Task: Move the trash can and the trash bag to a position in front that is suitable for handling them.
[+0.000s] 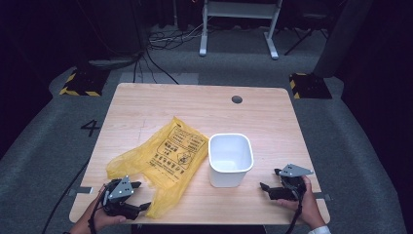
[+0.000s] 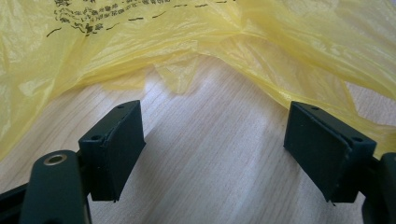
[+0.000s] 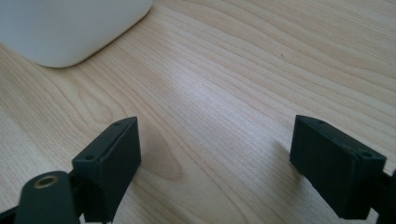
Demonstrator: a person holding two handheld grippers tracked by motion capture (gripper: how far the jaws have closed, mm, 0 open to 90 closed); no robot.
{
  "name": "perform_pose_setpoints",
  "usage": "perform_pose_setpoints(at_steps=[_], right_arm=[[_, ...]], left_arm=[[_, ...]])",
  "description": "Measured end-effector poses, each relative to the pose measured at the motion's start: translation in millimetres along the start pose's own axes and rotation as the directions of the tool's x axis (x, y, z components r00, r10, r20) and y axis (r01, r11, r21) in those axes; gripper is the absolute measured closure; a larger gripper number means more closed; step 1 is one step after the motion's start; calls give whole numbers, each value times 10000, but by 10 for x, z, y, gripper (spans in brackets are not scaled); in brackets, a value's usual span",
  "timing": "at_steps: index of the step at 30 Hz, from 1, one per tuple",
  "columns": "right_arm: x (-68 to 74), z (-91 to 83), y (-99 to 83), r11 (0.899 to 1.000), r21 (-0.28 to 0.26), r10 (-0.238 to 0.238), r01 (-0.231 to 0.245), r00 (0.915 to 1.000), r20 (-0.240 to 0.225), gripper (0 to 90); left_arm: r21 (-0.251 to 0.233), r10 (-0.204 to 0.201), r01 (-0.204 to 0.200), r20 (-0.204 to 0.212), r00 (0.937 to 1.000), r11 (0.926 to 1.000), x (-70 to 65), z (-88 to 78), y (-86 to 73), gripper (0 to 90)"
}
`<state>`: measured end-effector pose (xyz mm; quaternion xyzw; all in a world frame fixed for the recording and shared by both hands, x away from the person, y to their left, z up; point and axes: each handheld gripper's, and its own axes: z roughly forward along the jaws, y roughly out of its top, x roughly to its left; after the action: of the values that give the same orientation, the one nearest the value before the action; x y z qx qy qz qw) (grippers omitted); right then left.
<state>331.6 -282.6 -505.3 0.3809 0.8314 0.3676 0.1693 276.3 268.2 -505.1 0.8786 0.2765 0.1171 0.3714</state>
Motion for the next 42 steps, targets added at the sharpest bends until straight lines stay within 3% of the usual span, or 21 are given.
perform_pose_setpoints(at_steps=[8, 15, 23, 32, 38, 42], right_arm=[[-2, 1, 1, 10000, 5, 7, -7, 10000, -20, 163], [-3, 5, 4, 10000, 3, 16, -16, 10000, 3, 162], [-4, 5, 4, 10000, 2, 20, -20, 10000, -7, 162], [-4, 5, 4, 10000, 3, 20, -20, 10000, -7, 163], [-4, 5, 4, 10000, 1, 18, -18, 10000, -6, 162], [-4, 5, 4, 10000, 2, 20, -20, 10000, -5, 162]], left_arm=[[-2, -98, 98, -54, 9999, 10000, -3, 2, 0, 195], [76, -190, 193, -382, 9991, 9998, -35, -3, 18, 193], [-368, -187, 169, -514, 9985, 9992, -33, -54, 84, 192], [-462, -170, 139, -665, 9976, 9988, -70, -25, 279, 281], [-401, 365, -383, -445, 9983, 9985, -223, 54, 470, 261], [-347, 501, -514, -373, 9980, 9981, -281, 86, 555, 260]])
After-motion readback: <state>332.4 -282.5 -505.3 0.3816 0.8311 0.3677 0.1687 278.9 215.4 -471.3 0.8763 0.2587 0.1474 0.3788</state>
